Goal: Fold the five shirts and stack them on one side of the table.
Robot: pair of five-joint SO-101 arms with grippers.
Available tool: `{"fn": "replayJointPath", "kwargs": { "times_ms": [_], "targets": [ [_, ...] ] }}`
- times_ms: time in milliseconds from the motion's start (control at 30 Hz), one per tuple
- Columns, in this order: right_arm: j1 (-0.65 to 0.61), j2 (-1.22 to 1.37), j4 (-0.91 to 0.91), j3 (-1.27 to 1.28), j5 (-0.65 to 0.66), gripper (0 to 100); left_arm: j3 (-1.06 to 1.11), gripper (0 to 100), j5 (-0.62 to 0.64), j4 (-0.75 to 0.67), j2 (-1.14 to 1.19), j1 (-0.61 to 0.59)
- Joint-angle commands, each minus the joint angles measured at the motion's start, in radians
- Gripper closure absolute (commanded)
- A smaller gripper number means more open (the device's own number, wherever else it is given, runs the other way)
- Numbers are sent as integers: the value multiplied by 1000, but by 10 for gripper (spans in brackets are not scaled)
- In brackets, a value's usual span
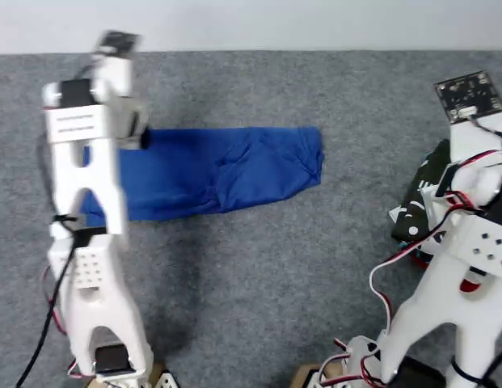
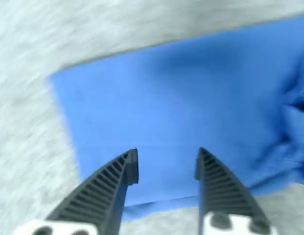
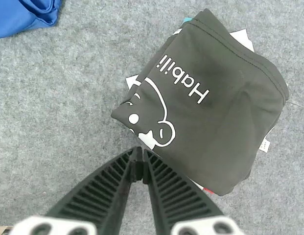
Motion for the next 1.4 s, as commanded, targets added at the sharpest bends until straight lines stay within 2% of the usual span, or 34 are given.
{"fn": "replayJointPath", "kwargs": {
  "times_ms": [0, 233, 500, 700, 933, 1033, 1167, 1367],
  "targets": [
    [8, -30, 35, -5, -2, 989, -39, 768, 11, 25, 29, -95],
    [8, -25, 35, -5, -2, 989, -41, 768, 9, -31, 203, -209],
    [8, -28, 35, -5, -2, 989, -35, 768, 9, -109, 259, -213],
    [8, -28, 33, -5, -2, 989, -39, 769, -11, -66, 336, -172],
    [8, -33, 33, -5, 0, 989, -79, 773, -40, -11, 422, -189],
    [8, -31, 31, -6, 0, 989, -88, 838, -55, -5, 423, -170],
    [8, -31, 31, -8, 0, 989, -88, 994, -173, 26, 422, -124],
    [8, -36, 33, -11, 0, 989, -91, 997, -141, 29, 382, -129]
  ]
}}
